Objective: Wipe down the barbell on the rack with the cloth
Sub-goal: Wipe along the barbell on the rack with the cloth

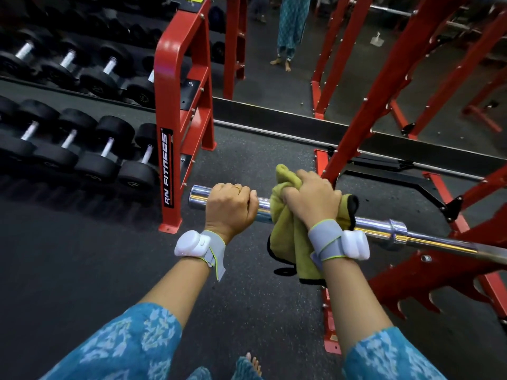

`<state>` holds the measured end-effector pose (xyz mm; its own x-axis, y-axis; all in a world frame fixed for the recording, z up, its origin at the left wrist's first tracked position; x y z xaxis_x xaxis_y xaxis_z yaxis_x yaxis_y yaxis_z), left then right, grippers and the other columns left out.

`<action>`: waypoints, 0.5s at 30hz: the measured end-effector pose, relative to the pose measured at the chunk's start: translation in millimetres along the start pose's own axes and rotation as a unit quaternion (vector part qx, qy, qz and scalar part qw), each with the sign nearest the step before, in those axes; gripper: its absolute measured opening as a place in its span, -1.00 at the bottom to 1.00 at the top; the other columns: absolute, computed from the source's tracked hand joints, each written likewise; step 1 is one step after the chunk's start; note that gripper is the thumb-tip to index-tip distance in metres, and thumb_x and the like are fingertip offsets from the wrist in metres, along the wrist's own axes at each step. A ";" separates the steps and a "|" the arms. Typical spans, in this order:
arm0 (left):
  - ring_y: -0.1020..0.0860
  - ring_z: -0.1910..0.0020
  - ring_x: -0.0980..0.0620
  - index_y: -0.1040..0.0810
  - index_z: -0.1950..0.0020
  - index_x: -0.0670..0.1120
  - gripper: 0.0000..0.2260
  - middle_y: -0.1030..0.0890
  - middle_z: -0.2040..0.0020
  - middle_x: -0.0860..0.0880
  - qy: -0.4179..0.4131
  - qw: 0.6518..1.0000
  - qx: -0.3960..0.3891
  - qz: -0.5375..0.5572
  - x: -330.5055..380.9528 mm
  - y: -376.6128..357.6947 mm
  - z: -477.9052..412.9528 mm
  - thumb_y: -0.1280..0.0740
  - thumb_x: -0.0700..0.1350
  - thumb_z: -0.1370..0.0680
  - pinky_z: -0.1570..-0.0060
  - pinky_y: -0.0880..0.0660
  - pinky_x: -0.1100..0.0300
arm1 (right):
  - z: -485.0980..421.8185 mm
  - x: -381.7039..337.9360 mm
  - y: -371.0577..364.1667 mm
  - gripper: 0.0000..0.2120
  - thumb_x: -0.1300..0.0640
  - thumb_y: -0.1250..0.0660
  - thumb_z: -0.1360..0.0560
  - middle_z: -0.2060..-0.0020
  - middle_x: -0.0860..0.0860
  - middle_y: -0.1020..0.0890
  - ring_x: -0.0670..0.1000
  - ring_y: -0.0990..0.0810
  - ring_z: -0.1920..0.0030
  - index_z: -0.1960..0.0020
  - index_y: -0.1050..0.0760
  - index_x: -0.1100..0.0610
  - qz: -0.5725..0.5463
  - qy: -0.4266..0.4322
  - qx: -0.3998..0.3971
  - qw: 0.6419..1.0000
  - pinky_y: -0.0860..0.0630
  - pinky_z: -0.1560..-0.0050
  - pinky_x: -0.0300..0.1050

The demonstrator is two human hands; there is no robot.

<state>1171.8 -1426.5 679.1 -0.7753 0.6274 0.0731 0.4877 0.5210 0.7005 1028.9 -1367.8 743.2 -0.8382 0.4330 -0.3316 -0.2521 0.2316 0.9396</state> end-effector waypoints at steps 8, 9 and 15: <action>-0.46 0.51 -0.16 -0.45 0.47 -0.15 -0.61 -0.49 0.51 -0.13 0.027 0.994 -0.084 0.061 -2.3 6.3 -6.9 -0.12 -0.02 -0.50 0.41 -0.32 0.13 | 37.6 15.2 -10.2 -0.53 -0.14 -0.16 -0.25 0.05 0.00 -0.59 0.18 -0.51 0.13 -0.06 -0.57 0.01 -0.021 0.178 0.145 0.973 -0.33 0.16 -0.01; -0.49 0.48 -0.19 -0.48 0.46 -0.17 -0.56 -0.51 0.49 -0.16 0.049 0.990 -0.106 0.073 -2.2 9.6 -12.4 -0.09 0.02 -0.51 0.39 -0.31 0.13 | 38.8 25.1 -7.5 -0.52 -0.14 -0.16 -0.24 0.05 0.00 -0.59 0.19 -0.52 0.13 -0.06 -0.58 0.02 -0.028 0.162 0.157 0.974 -0.35 0.16 0.00; -0.52 -0.10 -0.24 -0.56 -0.09 -0.22 -0.56 -0.55 -0.10 -0.27 0.084 0.923 -0.375 0.025 0.8 6.7 -51.6 -0.05 0.08 -0.62 0.02 -0.39 0.07 | 7.1 41.0 16.4 -0.55 -0.10 -0.12 -0.18 -0.02 0.03 -0.55 0.20 -0.46 -0.10 0.01 -0.51 0.02 -0.037 -0.047 0.038 0.998 -0.26 -0.01 0.03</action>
<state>1153.7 -1452.3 720.5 -0.8415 0.5081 0.1836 0.1583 -0.0930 0.9830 993.9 -1340.1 744.4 -0.7688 0.4909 -0.4098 -0.2716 0.3294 0.9043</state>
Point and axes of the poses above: each hand's wrist, its own z-axis away from the middle knuckle, its own y-axis out of the back of the hand, x = y × z, the point moved 2 cm from there along -z, towards the middle knuckle
